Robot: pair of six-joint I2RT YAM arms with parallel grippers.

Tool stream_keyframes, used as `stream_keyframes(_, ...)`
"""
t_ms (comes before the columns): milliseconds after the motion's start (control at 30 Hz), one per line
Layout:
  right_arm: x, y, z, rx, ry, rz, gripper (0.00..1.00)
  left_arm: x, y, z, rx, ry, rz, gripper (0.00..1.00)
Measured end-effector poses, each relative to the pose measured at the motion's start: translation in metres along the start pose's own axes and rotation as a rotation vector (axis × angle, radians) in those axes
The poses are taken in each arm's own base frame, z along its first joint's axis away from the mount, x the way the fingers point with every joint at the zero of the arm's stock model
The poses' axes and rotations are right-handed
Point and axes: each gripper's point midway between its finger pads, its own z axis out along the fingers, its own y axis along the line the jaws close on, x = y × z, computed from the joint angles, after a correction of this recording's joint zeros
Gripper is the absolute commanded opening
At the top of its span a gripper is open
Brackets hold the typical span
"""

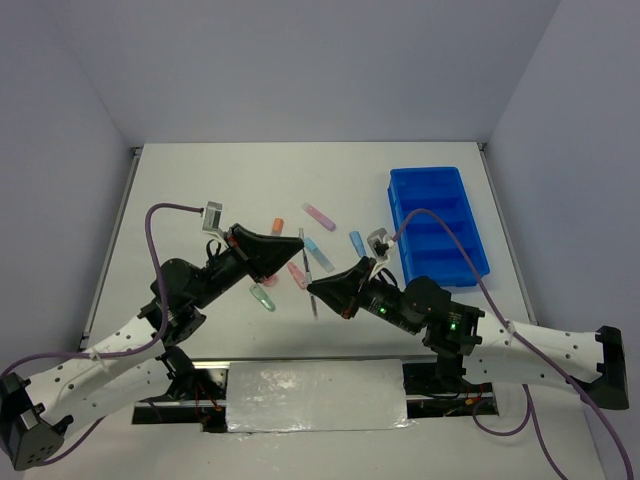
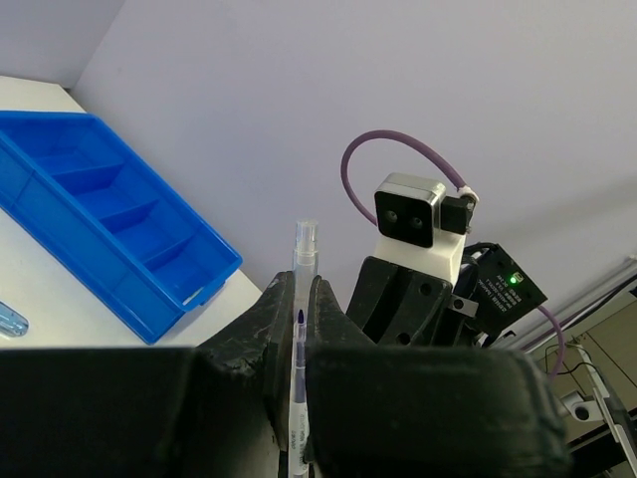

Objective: Sort the stationery into containers
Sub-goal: Close the pen cap on the pen.

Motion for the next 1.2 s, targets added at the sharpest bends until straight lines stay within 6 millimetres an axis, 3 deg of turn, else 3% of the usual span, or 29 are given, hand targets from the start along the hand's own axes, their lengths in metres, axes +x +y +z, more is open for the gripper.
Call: stream_keyframes(1200, -0.0081, -0.0039, 0.0085, 0.050, -0.022, -0.017, 0.00, 0.0000, 0.0009, -0.0019, -0.007, 0.003, 0.004, 0.00)
